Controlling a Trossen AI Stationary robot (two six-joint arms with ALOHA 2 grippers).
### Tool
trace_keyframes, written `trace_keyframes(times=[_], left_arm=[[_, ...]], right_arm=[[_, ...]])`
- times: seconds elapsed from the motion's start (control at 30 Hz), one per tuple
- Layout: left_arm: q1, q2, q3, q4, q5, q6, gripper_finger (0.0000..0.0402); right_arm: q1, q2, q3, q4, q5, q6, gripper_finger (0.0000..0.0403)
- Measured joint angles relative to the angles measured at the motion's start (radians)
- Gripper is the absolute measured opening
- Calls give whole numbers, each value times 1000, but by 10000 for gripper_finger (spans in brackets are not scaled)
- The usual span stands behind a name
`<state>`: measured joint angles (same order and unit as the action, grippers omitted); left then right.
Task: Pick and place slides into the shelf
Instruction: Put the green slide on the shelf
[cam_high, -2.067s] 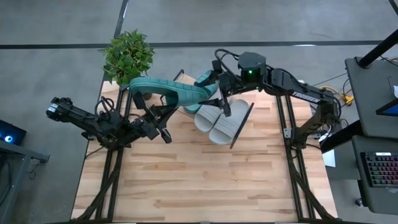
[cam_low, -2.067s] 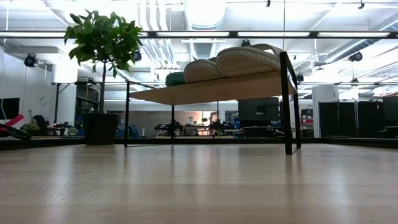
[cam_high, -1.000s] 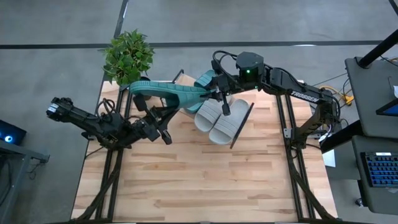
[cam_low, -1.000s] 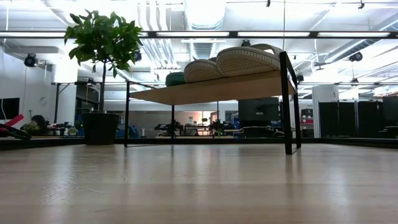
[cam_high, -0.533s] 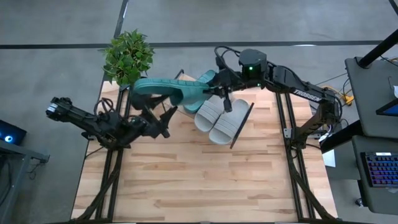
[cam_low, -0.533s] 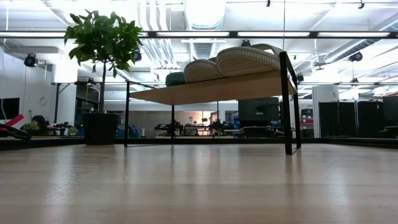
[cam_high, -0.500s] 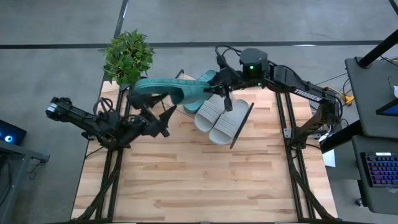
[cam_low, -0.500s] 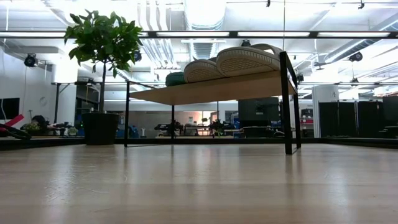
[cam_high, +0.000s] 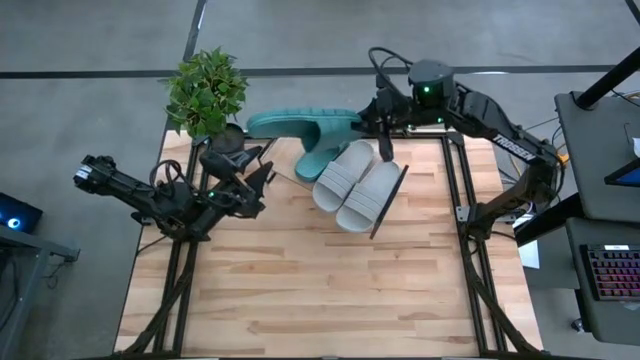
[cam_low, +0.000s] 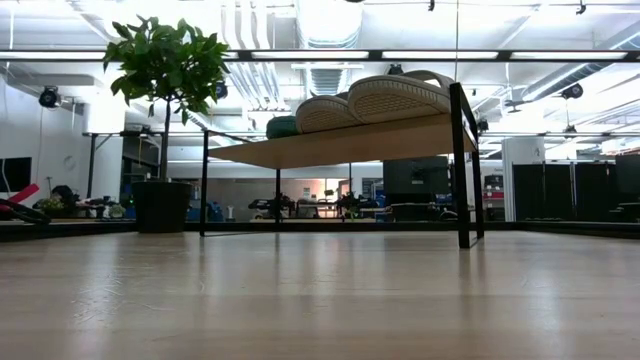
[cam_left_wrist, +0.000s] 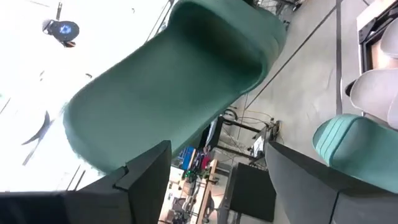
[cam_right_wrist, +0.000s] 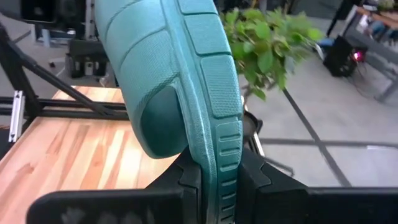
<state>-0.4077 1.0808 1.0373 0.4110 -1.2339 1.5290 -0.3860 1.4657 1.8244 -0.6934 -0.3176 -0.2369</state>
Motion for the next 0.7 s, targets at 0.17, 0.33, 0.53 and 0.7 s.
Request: trace_keyframes(times=[0.17, 0.33, 0.53, 0.7], left_arm=[[0, -3, -1, -1, 1, 39, 244], [1, -4, -1, -1, 13, 84, 244], [2, -3, -8, -67, 18, 113, 244], [23, 3, -16, -86, 22, 209, 244]], right_arm=[[-34, -13, 0, -55, -5, 34, 35], [-60, -22, 0, -138, -100, 77, 35], [-78, -22, 0, -234, -168, 123, 35], [-77, -27, 0, -280, -165, 151, 35]])
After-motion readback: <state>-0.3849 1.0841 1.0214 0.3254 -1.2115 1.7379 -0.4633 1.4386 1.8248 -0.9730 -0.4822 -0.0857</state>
